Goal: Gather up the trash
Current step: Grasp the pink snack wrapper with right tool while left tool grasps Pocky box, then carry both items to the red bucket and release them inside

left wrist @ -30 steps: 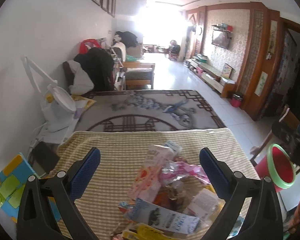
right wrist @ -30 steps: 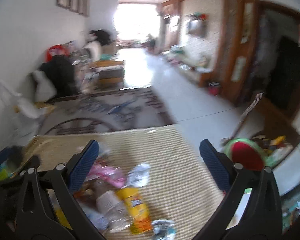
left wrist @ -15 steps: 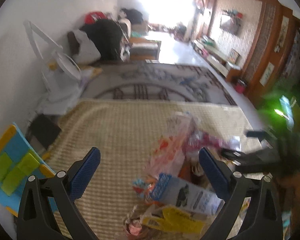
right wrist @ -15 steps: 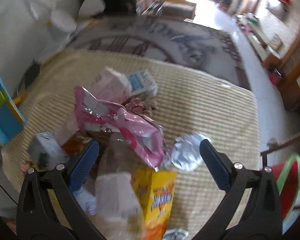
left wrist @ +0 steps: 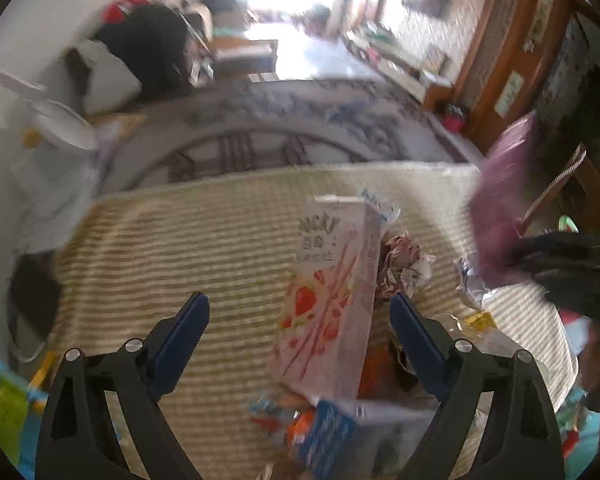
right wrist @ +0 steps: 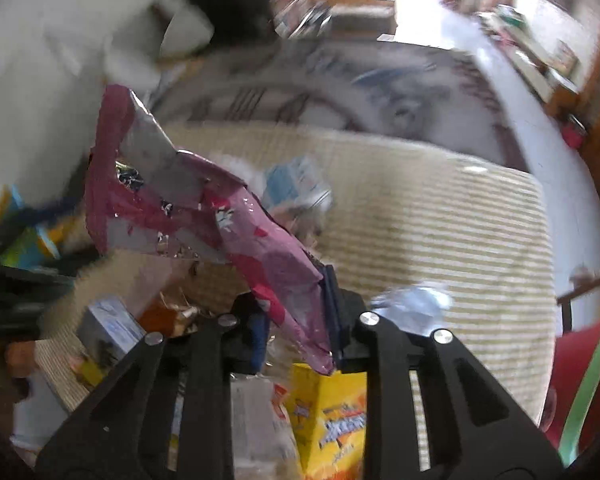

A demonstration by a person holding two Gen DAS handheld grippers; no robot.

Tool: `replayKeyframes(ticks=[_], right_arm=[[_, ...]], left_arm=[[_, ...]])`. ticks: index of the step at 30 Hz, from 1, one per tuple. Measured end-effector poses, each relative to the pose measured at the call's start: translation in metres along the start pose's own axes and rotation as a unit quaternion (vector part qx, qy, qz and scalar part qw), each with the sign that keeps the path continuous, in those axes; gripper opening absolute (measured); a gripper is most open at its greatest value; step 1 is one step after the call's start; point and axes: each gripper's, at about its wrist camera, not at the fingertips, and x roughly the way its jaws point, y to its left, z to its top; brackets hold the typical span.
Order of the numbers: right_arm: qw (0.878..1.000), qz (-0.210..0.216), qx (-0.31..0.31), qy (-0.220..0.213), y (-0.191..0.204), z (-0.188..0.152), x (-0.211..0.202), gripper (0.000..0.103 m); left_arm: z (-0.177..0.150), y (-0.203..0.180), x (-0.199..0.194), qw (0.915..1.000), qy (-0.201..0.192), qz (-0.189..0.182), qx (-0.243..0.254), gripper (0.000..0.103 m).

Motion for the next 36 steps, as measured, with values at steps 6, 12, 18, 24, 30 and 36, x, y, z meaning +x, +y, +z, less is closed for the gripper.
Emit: replayKeyframes(ticks=[6,12,18,24,30,36], right_arm=[[0.997,0.011,0.059,-0.039,-0.012,-0.018,-0.041,0.024],[0.993,0.012,0.103,-0.063,-0.023,-0.037,-0.06,0.024],[0.986,0.007,0.137,-0.091,-0.042,-0.053,-0.083,0.024],[0.983,0.015,0.143,-0.114,-0.063,-0.057,-0.099,0.024],[0.982,0.026,0.135,-0.126,-0.101,-0.066,-0.116,0.024],[0.981,0.046,0.135,-0.13,-0.159,-0.079,-0.136,0.024]], left_arm=[[0.012,-0.014,0.06,0.9963,0.074,-0.044,0.01,0.087],[0.014,-0.013,0.077,0.9939,0.089,-0.063,-0.021,0.065],[0.015,-0.002,0.036,0.9973,0.03,-0.041,-0.053,0.023],[0.011,-0.02,-0.026,0.9975,-0.045,-0.019,-0.05,0.023],[0.008,-0.07,-0.084,0.9917,-0.12,-0.008,-0.048,0.023],[0.004,-0.135,-0.108,0.988,-0.145,0.001,-0.053,0.022]])
